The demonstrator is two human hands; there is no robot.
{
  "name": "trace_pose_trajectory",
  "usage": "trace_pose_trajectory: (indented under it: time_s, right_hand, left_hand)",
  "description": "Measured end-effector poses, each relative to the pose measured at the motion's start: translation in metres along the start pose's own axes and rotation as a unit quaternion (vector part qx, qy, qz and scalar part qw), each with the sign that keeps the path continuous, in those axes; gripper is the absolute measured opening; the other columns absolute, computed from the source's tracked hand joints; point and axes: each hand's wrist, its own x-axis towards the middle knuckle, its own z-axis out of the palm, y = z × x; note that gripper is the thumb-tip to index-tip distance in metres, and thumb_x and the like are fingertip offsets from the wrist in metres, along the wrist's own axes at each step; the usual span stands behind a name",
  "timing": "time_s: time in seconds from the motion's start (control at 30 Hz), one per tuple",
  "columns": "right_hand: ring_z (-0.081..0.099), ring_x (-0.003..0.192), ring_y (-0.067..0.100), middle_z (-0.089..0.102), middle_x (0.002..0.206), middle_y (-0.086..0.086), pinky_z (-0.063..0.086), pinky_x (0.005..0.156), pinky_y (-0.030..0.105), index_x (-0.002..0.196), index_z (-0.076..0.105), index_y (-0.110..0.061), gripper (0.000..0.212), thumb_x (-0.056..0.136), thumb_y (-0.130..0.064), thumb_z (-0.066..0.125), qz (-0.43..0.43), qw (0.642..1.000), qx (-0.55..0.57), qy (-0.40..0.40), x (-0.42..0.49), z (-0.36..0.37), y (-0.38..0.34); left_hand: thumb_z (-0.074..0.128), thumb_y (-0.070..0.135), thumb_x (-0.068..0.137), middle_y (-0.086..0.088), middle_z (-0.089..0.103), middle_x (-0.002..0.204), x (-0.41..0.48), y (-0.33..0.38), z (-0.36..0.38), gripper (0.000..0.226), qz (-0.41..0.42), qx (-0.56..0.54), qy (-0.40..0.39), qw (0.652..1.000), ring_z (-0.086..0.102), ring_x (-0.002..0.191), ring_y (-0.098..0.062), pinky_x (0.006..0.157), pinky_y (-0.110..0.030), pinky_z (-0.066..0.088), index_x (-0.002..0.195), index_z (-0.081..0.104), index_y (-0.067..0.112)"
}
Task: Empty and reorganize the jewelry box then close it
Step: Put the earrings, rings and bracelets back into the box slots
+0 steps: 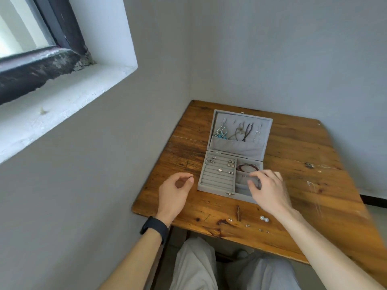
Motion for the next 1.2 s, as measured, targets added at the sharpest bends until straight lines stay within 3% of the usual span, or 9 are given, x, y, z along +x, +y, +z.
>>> trace_pose_trajectory:
  time_s: [0.1,0.2,0.27,0.43,0.63,0.97,1.2]
  right_hand:
    - [0.046,0.119,0.022,0.058,0.128,0.000,0.044,0.095,0.037,0.128,0.063,-0.019,0.037,0.095,-0.034,0.061,0.006,1.000,0.006,0.008,-0.013,0.010,0.007]
    - [0.048,0.119,0.022,0.057,0.130,0.001,0.047,0.091,0.038,0.127,0.063,-0.015,0.036,0.095,-0.031,0.062,-0.012,0.999,0.014,0.033,-0.019,0.018,0.009]
    - [0.051,0.117,0.024,0.060,0.126,0.003,0.048,0.090,0.039,0.123,0.066,-0.013,0.031,0.095,-0.027,0.063,-0.025,0.998,0.022,0.060,-0.023,0.023,0.011]
    - [0.053,0.114,0.025,0.065,0.119,0.003,0.049,0.091,0.039,0.114,0.070,-0.013,0.023,0.095,-0.024,0.061,-0.035,0.993,0.027,0.105,-0.026,0.034,0.013]
    - [0.051,0.116,0.021,0.064,0.118,0.000,0.050,0.085,0.034,0.109,0.071,-0.017,0.027,0.096,-0.030,0.051,-0.030,0.992,0.039,0.118,-0.026,0.038,0.017]
    - [0.047,0.122,0.021,0.062,0.122,0.000,0.049,0.085,0.036,0.106,0.072,-0.019,0.022,0.097,-0.029,0.055,-0.012,0.994,0.046,0.098,-0.027,0.040,0.018]
    - [0.046,0.124,0.021,0.061,0.124,-0.001,0.049,0.086,0.038,0.106,0.072,-0.020,0.020,0.097,-0.028,0.056,-0.008,0.994,0.053,0.091,-0.027,0.037,0.016]
  left_hand:
    - [0.066,0.037,0.092,0.024,0.071,0.097,0.023,0.027,0.012,0.010,0.036,0.062,-0.078,0.994,0.067,0.095,-0.003,0.088,-0.024,0.053,0.100,0.072,0.039]
    - [0.064,0.037,0.095,0.014,0.072,0.105,0.044,0.045,0.029,0.017,0.078,0.210,-0.134,0.965,0.065,0.100,-0.006,0.086,-0.025,0.053,0.109,0.073,0.033]
    - [0.060,0.038,0.097,0.011,0.072,0.107,0.054,0.053,0.039,0.018,0.087,0.294,-0.148,0.940,0.065,0.098,-0.009,0.081,-0.031,0.056,0.110,0.072,0.034]
    - [0.057,0.040,0.098,0.006,0.072,0.107,0.067,0.059,0.057,0.021,0.106,0.415,-0.150,0.891,0.066,0.093,-0.016,0.071,-0.030,0.054,0.111,0.072,0.033]
    - [0.058,0.044,0.097,0.006,0.071,0.098,0.075,0.059,0.072,0.022,0.095,0.419,-0.157,0.889,0.062,0.084,-0.013,0.065,-0.028,0.050,0.106,0.074,0.032]
    - [0.058,0.042,0.098,0.006,0.071,0.106,0.073,0.056,0.083,0.022,0.072,0.392,-0.130,0.908,0.066,0.096,-0.019,0.070,-0.030,0.052,0.111,0.074,0.035]
    - [0.055,0.037,0.100,0.001,0.064,0.115,0.064,0.046,0.084,0.027,0.120,0.385,-0.125,0.906,0.058,0.107,-0.021,0.078,-0.041,0.056,0.120,0.072,0.030]
